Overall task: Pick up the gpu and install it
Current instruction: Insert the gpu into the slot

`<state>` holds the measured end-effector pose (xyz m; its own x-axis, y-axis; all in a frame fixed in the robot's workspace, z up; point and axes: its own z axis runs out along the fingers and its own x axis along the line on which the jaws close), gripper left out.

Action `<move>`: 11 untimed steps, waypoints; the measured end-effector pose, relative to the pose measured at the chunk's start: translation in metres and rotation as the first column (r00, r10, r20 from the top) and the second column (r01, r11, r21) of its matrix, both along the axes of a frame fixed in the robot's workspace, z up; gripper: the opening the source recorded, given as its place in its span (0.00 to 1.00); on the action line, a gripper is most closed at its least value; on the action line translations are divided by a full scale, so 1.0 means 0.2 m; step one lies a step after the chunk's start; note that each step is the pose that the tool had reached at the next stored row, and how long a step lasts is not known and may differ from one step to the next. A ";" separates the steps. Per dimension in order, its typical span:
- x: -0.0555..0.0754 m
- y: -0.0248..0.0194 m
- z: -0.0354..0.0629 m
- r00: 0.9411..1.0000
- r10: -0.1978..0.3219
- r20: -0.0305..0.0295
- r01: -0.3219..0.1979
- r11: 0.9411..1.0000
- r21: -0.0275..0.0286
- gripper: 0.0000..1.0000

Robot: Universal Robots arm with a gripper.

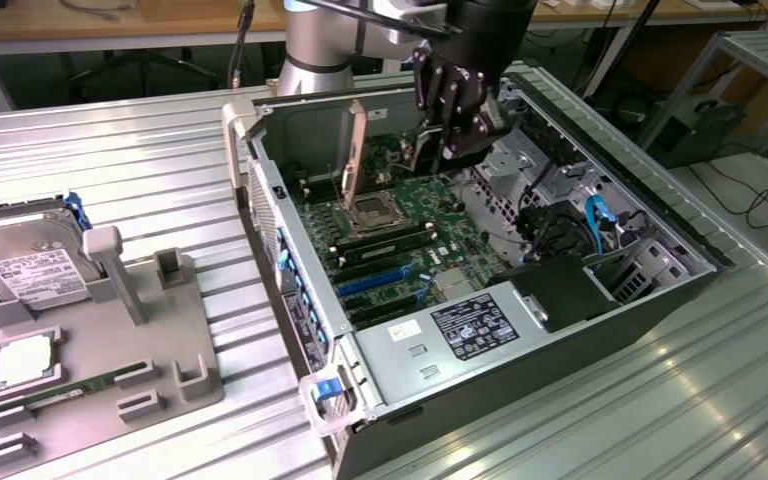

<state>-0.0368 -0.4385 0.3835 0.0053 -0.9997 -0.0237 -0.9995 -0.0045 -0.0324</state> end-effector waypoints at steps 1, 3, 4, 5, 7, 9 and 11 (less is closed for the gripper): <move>0.00 0.000 -0.003 1.000 0.000 0.000 0.000 1.000 0.000 0.28; 0.00 0.000 -0.007 1.000 0.000 0.000 0.000 1.000 0.000 0.28; 0.00 0.000 -0.010 1.000 0.000 0.000 0.000 1.000 0.000 0.28; 0.00 0.000 -0.012 1.000 0.000 0.000 0.000 1.000 0.000 0.28; 0.00 0.000 -0.044 1.000 0.000 0.000 0.000 1.000 0.000 0.28; 0.00 0.000 -0.088 1.000 0.000 0.000 0.000 1.000 0.000 0.28; 0.00 0.000 -0.112 1.000 0.000 0.000 0.000 1.000 0.000 0.28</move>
<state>-0.0368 -0.4385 0.3612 0.0053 -0.9997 -0.0237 -0.9995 -0.0046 -0.0324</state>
